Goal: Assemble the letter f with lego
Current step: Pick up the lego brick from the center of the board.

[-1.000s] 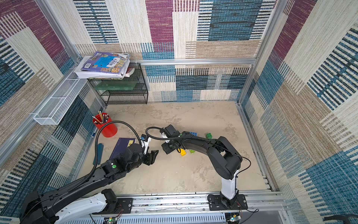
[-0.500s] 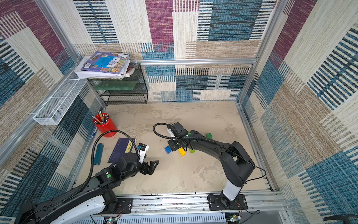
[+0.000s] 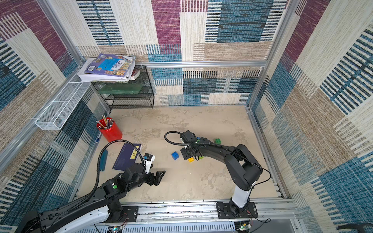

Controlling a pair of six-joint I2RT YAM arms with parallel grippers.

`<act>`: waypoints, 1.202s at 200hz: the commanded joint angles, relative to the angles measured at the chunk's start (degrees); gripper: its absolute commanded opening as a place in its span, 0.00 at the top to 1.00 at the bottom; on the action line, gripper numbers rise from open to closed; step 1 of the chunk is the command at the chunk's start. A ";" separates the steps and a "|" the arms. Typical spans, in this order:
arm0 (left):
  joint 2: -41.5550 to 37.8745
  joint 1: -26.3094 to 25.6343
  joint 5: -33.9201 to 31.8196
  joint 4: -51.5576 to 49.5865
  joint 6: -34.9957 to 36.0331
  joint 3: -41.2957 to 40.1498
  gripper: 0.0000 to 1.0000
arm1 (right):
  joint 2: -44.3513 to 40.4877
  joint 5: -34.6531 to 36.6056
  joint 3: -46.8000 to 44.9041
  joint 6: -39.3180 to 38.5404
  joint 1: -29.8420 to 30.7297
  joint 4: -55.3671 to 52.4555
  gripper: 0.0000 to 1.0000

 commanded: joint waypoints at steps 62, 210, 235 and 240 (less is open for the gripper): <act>2.01 -0.09 1.56 4.24 -0.16 -0.79 0.01 | 0.92 0.73 -1.63 1.27 0.13 2.49 0.46; 2.71 -0.24 2.50 4.72 1.36 -0.62 0.01 | -0.66 2.25 1.11 0.18 0.84 -1.25 0.62; 2.69 -0.27 2.14 5.20 2.02 -0.82 0.01 | -0.66 2.15 4.70 -0.96 1.23 -3.70 0.62; 2.71 -0.25 2.05 5.29 2.18 -0.92 0.01 | -0.59 1.95 5.44 -1.25 1.32 -4.07 0.62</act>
